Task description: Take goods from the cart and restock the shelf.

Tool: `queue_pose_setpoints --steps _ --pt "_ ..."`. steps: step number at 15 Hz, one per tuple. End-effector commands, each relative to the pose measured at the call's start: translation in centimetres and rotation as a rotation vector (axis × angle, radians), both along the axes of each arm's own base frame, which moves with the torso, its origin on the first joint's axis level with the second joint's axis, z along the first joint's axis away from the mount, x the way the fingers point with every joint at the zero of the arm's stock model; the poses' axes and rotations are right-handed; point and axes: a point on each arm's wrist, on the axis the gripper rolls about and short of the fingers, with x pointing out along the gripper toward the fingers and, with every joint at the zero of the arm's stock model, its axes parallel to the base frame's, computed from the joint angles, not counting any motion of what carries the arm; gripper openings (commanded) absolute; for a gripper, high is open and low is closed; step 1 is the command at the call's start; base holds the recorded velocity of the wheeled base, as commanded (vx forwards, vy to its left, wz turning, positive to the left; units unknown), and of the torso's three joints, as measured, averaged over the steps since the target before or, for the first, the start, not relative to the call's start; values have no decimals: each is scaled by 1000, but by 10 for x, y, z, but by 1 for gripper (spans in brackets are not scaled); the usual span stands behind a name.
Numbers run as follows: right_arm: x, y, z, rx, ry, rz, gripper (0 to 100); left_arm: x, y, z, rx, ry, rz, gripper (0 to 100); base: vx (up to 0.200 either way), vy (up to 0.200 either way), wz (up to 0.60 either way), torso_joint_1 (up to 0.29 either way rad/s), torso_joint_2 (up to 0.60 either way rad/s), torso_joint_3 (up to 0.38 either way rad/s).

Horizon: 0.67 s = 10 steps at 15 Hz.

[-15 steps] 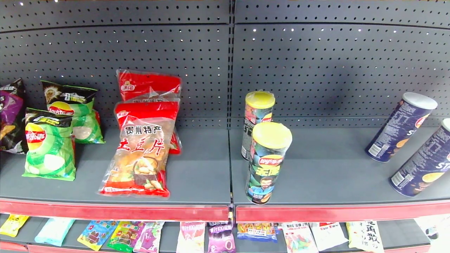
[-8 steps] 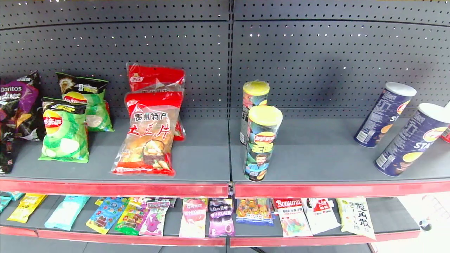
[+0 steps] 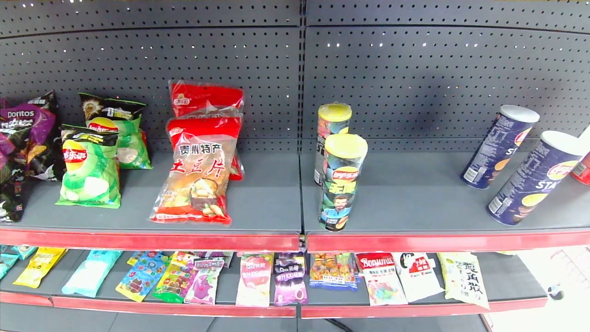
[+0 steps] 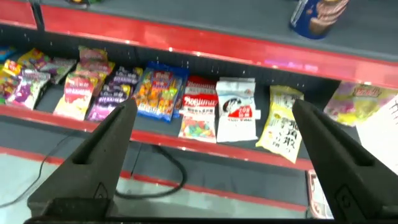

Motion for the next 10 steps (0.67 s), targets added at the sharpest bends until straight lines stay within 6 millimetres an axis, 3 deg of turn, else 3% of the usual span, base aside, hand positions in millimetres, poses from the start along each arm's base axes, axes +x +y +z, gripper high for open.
queue_pose_setpoints --steps 1,7,10 --pt "-5 -1 -1 15 -61 -8 100 0 0 -1 -5 4 13 100 0 0 0 0 0 0" --pt "-4 -2 -2 133 -52 -84 100 10 1 -14 -143 -70 97 100 0 0 0 0 0 0" --pt "-5 1 -3 60 -54 68 100 9 1 -14 -131 -69 93 100 0 0 0 0 0 0"
